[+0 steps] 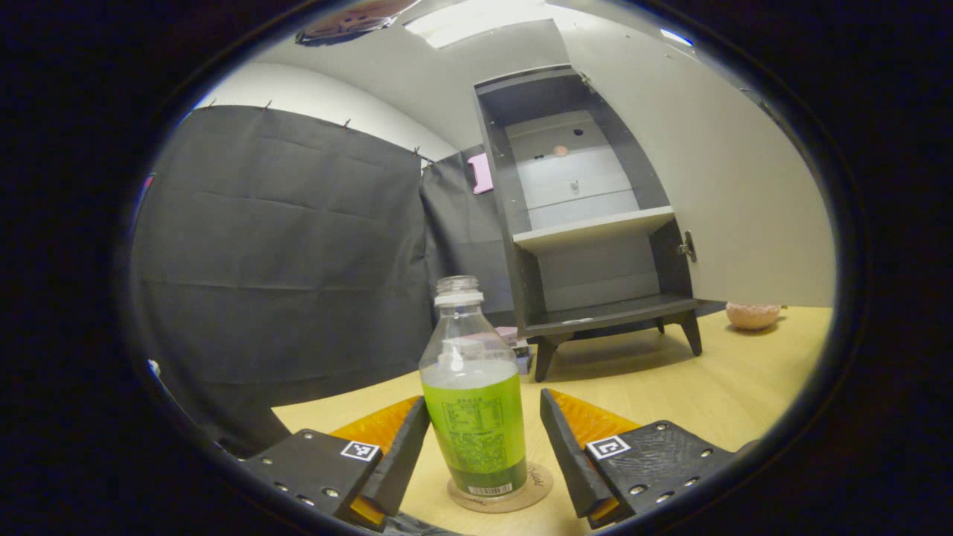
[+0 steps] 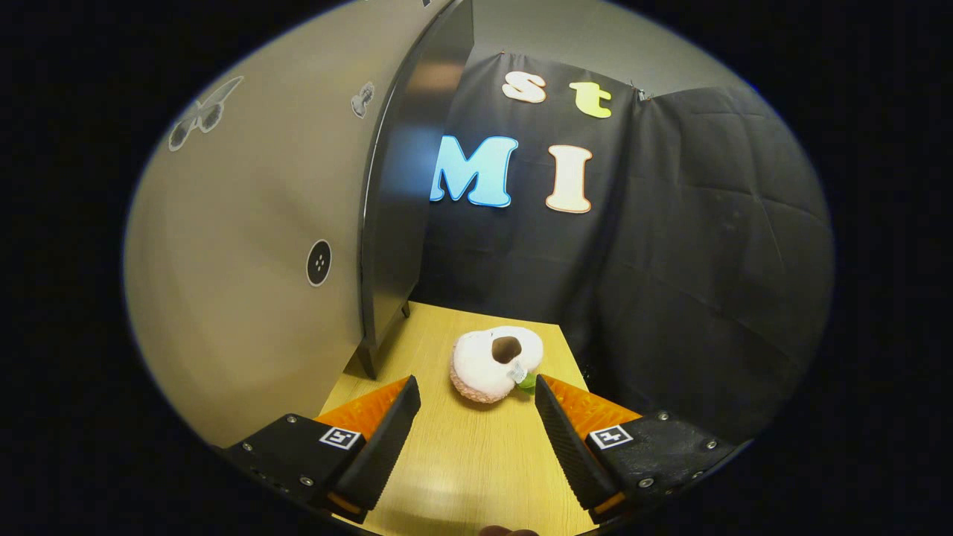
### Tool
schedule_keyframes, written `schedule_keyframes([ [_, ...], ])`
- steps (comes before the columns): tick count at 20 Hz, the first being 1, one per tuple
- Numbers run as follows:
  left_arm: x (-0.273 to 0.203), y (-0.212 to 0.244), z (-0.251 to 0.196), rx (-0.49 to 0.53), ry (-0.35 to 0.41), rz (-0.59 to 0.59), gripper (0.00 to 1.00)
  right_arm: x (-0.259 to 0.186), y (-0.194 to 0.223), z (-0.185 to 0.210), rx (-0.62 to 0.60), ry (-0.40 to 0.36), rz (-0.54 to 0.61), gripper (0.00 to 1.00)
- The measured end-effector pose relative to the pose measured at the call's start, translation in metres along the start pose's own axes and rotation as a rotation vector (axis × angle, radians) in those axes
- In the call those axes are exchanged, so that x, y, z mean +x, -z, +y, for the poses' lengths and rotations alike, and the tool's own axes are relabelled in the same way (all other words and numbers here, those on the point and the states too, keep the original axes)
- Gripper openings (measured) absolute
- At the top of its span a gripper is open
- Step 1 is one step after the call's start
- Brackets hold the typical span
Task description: Open the cabinet door with the right hand, grasp the bottle in the cabinet with the left hand and place it on the coaster, then close the cabinet door with the right hand.
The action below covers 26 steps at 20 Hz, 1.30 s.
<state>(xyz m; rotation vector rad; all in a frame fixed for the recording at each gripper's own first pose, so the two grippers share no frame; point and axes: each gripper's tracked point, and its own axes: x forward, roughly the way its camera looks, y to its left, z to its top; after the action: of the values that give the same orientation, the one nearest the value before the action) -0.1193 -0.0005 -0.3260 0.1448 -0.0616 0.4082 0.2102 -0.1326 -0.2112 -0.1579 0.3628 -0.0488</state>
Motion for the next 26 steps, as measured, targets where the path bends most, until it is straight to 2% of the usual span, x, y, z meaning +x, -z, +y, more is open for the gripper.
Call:
schedule_keyframes([
  [7, -0.004, -0.028, 0.026, -0.020, -0.030, 0.008, 0.85, 0.000, 0.004, -0.006, 0.051, 0.000, 0.020, 0.96],
  [9, -0.007, -0.043, 0.037, -0.055, -0.044, 0.005, 0.85, -0.001, 0.002, -0.010, 0.066, -0.003, 0.019, 0.96],
  [11, -0.006, -0.066, 0.045, -0.031, -0.041, -0.004, 0.85, -0.004, -0.005, -0.013, 0.081, -0.008, -0.001, 0.96],
  [14, -0.002, -0.109, 0.040, -0.053, 0.012, -0.030, 0.84, -0.006, -0.015, -0.014, 0.080, -0.018, -0.038, 0.96],
  [17, -0.001, -0.146, 0.039, -0.060, 0.027, -0.076, 0.84, -0.009, -0.021, -0.012, 0.117, -0.034, -0.067, 0.95],
  [18, 0.000, -0.154, 0.036, -0.057, 0.035, -0.078, 0.91, -0.010, -0.021, -0.013, 0.127, -0.037, -0.065, 0.96],
  [20, 0.001, -0.170, 0.034, -0.045, 0.036, -0.086, 0.92, -0.012, -0.021, -0.014, 0.151, -0.049, -0.055, 0.96],
  [26, 0.002, -0.242, 0.015, -0.027, 0.069, -0.103, 0.91, -0.023, -0.054, -0.046, 0.258, -0.052, -0.116, 0.95],
])
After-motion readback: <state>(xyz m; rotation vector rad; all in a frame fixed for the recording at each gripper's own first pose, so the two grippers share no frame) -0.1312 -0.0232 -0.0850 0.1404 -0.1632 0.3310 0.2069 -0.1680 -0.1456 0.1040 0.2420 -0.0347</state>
